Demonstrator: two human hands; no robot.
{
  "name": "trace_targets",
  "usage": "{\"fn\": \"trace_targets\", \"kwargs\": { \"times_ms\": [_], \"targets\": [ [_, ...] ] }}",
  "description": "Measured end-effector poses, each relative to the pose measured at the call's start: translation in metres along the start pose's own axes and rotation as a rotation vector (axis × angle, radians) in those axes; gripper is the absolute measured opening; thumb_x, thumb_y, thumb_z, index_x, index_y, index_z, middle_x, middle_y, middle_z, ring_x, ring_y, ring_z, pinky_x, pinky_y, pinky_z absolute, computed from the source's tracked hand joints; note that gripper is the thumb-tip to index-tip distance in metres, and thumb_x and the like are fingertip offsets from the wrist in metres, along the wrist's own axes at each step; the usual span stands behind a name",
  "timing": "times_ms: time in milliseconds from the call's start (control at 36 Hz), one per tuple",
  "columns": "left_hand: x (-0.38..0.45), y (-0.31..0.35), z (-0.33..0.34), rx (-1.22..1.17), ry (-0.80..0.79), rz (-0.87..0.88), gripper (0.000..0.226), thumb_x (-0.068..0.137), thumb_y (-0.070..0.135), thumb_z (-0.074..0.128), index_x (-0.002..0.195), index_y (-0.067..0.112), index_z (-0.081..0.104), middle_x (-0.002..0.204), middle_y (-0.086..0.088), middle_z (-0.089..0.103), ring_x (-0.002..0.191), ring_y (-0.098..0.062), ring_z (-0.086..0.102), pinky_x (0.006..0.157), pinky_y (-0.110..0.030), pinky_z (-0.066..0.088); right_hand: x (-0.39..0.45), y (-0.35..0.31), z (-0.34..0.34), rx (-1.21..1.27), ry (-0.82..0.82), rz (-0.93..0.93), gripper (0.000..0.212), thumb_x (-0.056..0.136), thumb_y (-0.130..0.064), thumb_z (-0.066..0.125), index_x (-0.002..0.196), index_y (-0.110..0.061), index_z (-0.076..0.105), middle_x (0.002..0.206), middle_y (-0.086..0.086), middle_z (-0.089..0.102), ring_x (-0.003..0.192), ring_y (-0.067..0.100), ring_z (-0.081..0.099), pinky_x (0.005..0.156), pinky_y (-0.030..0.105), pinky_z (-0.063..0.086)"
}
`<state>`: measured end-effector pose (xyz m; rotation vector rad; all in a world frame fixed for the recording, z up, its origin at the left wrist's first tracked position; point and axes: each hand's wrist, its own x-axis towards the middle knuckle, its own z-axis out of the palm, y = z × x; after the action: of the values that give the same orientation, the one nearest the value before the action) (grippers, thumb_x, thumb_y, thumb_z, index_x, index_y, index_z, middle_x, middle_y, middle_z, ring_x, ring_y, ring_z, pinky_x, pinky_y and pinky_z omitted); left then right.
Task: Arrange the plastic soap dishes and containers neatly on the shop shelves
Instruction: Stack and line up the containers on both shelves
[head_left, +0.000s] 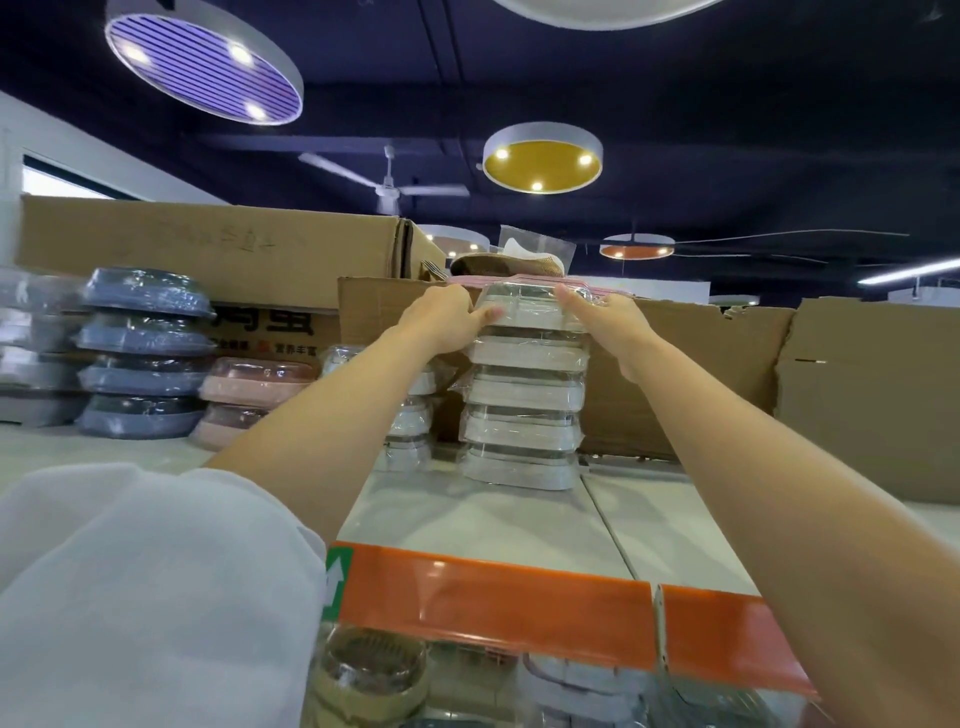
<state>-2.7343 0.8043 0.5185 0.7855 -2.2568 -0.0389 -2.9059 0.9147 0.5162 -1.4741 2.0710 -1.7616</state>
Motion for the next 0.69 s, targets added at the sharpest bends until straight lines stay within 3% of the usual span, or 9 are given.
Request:
{"fn": "trace_targets", "kwargs": {
  "times_ms": [167,222,306,389,472,583,694],
  "targets": [
    [-0.022,0.007,-0.002,0.105,-0.014,-0.014,0.047,0.098,0.051,0.037,0.079,0.011,0.051,0.071,-0.002,0.052,0.066,-0.017,0.050,0.055,-0.029,0.034,-0.017,0.001,-0.012,-0.060,-0.046,-0.018,0.070,0.087,-0.057,0.057,0.134,-0.006,0.048,0.129,0.004,0.054,0.121,0.024,0.049,0.097,0.037,0.041],
    [-0.032,0.009,-0.002,0.171,-0.033,-0.019,0.046,0.099,0.050,0.036,0.082,0.011,0.051,0.074,-0.002,0.052,0.070,-0.020,0.051,0.058,-0.030,0.035,-0.023,0.003,-0.016,-0.101,-0.058,-0.037,0.065,0.089,-0.054,0.057,0.132,-0.005,0.049,0.130,0.005,0.053,0.116,0.021,0.049,0.095,0.035,0.041],
    [-0.048,0.012,0.000,0.340,-0.053,-0.015,0.048,0.100,0.049,0.035,0.103,0.006,0.055,0.089,-0.005,0.057,0.081,-0.022,0.054,0.067,-0.033,0.040,-0.036,0.006,-0.022,-0.196,-0.066,-0.065,0.061,0.091,-0.049,0.058,0.129,-0.002,0.049,0.134,0.013,0.053,0.115,0.025,0.052,0.096,0.036,0.043],
    [-0.063,0.012,0.004,0.469,-0.002,0.004,0.049,0.099,0.049,0.037,0.114,0.005,0.051,0.100,-0.006,0.057,0.087,-0.023,0.051,0.074,-0.034,0.038,-0.048,0.012,-0.026,-0.389,-0.064,-0.098,0.076,0.087,-0.051,0.062,0.141,-0.003,0.037,0.143,0.014,0.044,0.127,0.028,0.046,0.096,0.034,0.041],
    [-0.075,0.012,0.007,0.526,0.019,-0.012,0.050,0.099,0.048,0.039,0.119,0.003,0.050,0.115,-0.012,0.060,0.103,-0.030,0.056,0.078,-0.037,0.038,-0.060,0.020,-0.027,-0.612,-0.072,-0.137,0.080,0.085,-0.053,0.063,0.142,-0.004,0.034,0.141,0.014,0.042,0.125,0.029,0.045,0.100,0.039,0.042],
    [-0.091,0.010,0.005,0.521,-0.043,0.026,0.049,0.098,0.046,0.040,0.120,0.003,0.049,0.121,-0.015,0.057,0.112,-0.032,0.053,0.079,-0.037,0.039,-0.083,0.023,-0.027,-0.867,-0.071,-0.192,0.070,0.088,-0.052,0.060,0.138,-0.007,0.037,0.136,0.013,0.042,0.124,0.030,0.043,0.103,0.048,0.040],
    [-0.109,0.006,0.003,0.536,-0.188,0.101,0.047,0.098,0.046,0.040,0.123,0.006,0.047,0.125,-0.014,0.053,0.112,-0.032,0.052,0.081,-0.038,0.042,-0.106,0.024,-0.025,-1.075,-0.075,-0.278,0.061,0.091,-0.046,0.058,0.135,-0.009,0.039,0.133,0.011,0.045,0.122,0.028,0.044,0.100,0.047,0.039]
  ]
}}
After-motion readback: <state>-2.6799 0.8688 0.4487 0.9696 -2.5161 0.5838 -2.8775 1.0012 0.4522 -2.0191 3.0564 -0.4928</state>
